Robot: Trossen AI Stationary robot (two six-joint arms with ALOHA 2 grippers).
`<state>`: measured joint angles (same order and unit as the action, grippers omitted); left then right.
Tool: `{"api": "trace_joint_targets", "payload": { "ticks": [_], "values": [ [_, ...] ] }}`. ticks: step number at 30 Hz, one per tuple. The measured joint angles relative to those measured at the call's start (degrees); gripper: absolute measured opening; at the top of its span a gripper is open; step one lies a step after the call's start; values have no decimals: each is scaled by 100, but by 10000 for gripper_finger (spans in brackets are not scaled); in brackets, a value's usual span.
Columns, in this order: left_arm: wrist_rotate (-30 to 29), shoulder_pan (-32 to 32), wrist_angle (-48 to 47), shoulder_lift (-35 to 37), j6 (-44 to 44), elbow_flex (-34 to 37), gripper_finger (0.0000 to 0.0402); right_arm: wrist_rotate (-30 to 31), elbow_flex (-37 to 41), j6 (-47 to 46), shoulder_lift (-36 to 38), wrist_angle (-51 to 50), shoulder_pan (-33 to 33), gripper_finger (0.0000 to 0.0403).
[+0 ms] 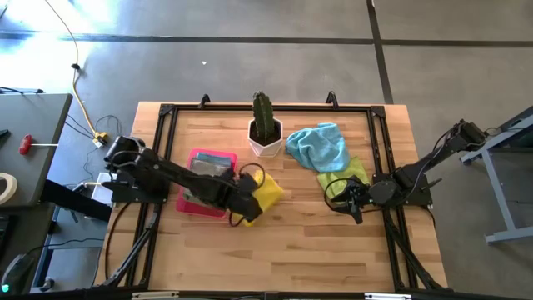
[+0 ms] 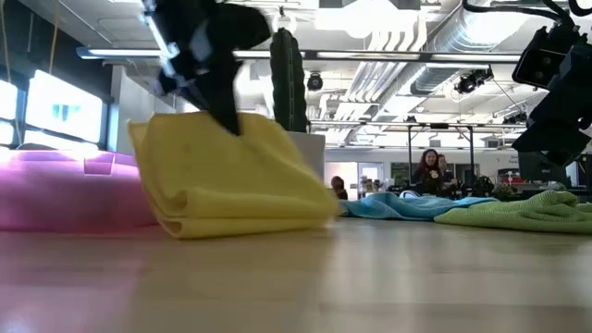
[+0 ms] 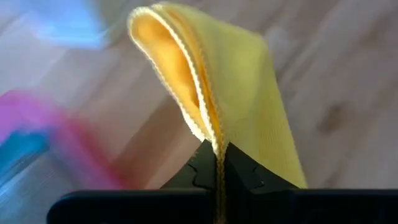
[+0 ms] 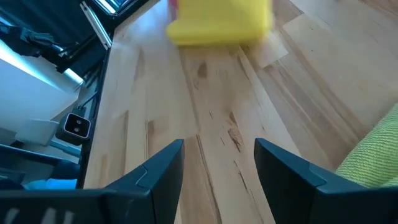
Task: Fold microfiber towels
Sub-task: Put the yellow towel in the pink bin
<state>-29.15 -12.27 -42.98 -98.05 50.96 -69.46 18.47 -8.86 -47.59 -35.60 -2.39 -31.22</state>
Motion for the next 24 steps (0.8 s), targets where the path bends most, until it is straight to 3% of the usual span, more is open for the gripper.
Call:
{"api": "trace_joint_targets", "payload": {
  "ticks": [10,20,24],
  "values": [
    [-621,-6,-2102,265,2014,3,1,-1,0,-7,-1,-154,2,188],
    [-623,28,-4404,408,2935,-117,2,-1,0,0,3,-213,0,188],
    [-546,31,-4709,427,2819,-10,3,-1,0,0,-3,-241,2,188]
  ]
}}
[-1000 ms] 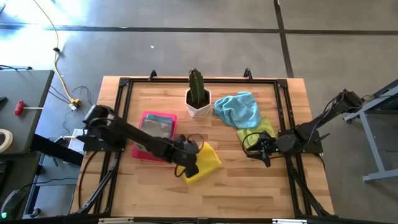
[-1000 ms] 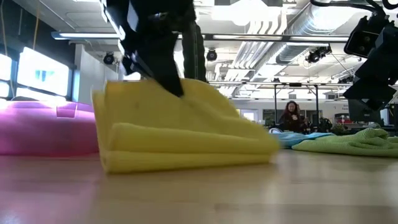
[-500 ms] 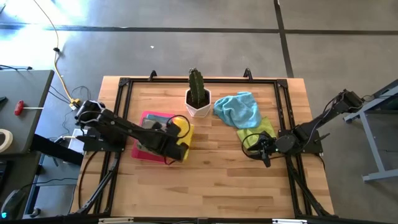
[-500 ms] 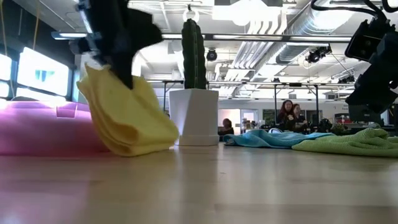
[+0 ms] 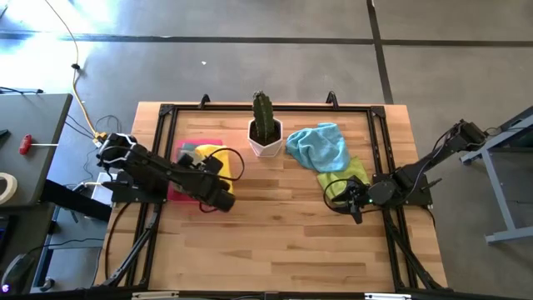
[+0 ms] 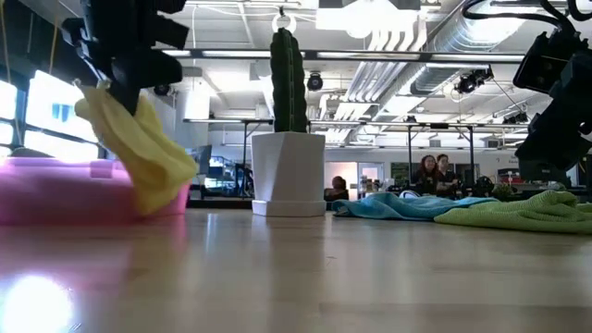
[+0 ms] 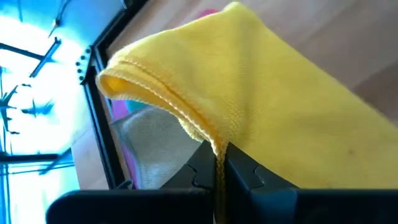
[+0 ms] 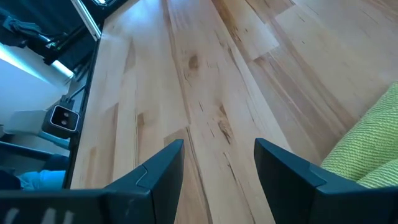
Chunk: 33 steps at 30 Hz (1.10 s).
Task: Fold microfiber towels
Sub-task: Put the yellow towel in the pink bin
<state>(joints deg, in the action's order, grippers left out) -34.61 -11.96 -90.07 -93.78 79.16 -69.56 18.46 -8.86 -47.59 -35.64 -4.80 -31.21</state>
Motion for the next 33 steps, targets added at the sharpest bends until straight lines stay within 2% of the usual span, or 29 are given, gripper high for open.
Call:
{"api": "trace_joint_targets", "payload": {
  "ticks": [3,10,16,21,27,33],
  "values": [
    [110,35,-16,197,-223,94,4,0,0,-3,0,-13,1,188],
    [-101,25,11,829,-585,132,4,0,0,-9,2,-15,-2,188],
    [58,360,13,1494,-1332,617,5,0,0,0,2,-15,-1,188],
    [289,600,4,1982,-1485,916,5,1,0,0,2,-24,-1,188],
    [265,716,24,2274,-1666,946,5,0,0,-8,2,-41,1,188],
    [322,1094,9,2383,-1832,1579,5,0,0,-20,2,-66,0,188]
  ]
}}
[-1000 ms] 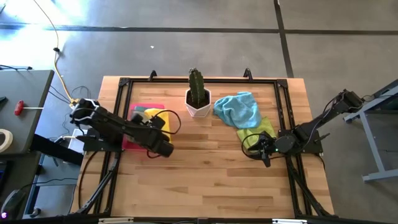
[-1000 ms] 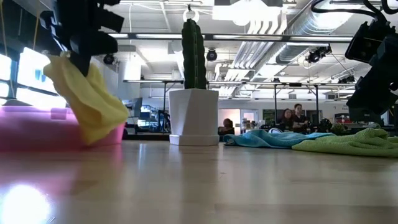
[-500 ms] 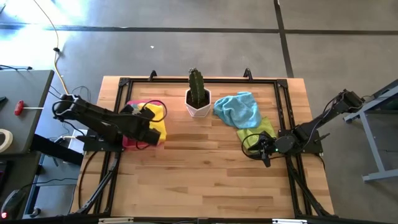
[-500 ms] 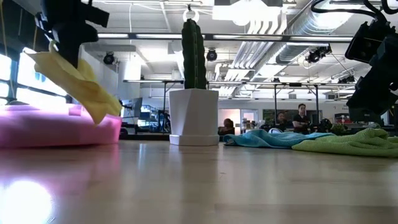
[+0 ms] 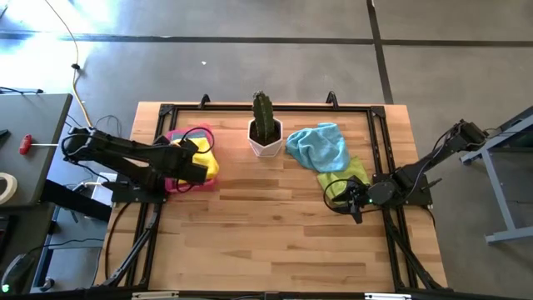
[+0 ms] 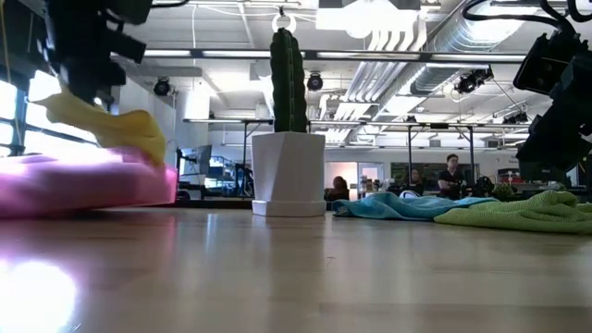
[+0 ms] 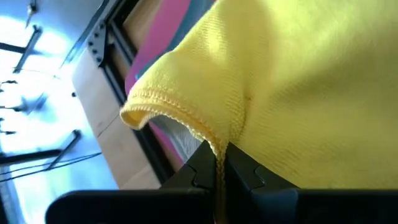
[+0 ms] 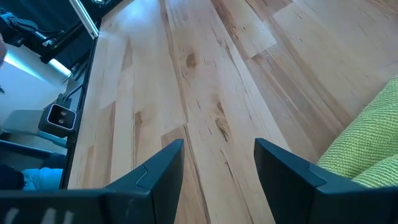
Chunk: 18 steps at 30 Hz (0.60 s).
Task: Fold microfiber towels
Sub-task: Put the yellow towel in the pink bin
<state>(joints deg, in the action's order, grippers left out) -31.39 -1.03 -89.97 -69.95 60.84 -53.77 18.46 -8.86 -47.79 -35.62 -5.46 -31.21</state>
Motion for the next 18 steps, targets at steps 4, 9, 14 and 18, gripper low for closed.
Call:
{"api": "trace_joint_targets", "payload": {
  "ticks": [4,9,14,18],
  "values": [
    [-4,34,4,4,46,345,5,0,0,-4,0,-10,0,188],
    [-459,31,0,4,44,613,5,0,0,-17,0,-8,0,188],
    [-583,31,125,4,1,867,5,0,0,-17,0,-8,0,188],
    [-591,31,299,0,57,1022,5,0,0,-17,0,-8,-1,188]
  ]
}}
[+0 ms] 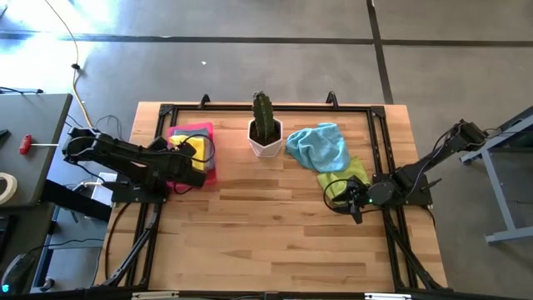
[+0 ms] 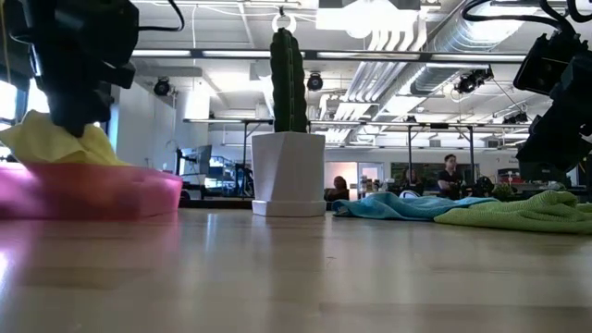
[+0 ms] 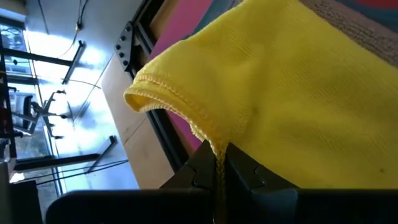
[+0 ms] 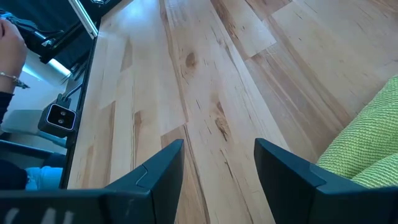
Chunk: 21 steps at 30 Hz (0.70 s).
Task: Fold microfiber towels
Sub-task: Put the yellow towel in the pink bin
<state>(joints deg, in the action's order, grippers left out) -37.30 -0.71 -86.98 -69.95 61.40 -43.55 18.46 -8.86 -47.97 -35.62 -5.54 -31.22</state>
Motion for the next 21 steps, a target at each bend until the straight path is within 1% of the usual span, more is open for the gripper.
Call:
{"api": "trace_joint_targets", "payload": {
  "ticks": [4,6,16,21],
  "values": [
    [-88,-4,152,0,186,-16,5,0,0,0,0,0,0,188],
    [-111,-7,184,0,240,-155,5,0,0,0,0,0,0,188],
    [-545,-7,139,0,129,-1583,5,0,0,0,0,0,2,188],
    [-831,-7,698,0,-200,-2142,5,0,0,2,0,0,0,188]
  ]
}}
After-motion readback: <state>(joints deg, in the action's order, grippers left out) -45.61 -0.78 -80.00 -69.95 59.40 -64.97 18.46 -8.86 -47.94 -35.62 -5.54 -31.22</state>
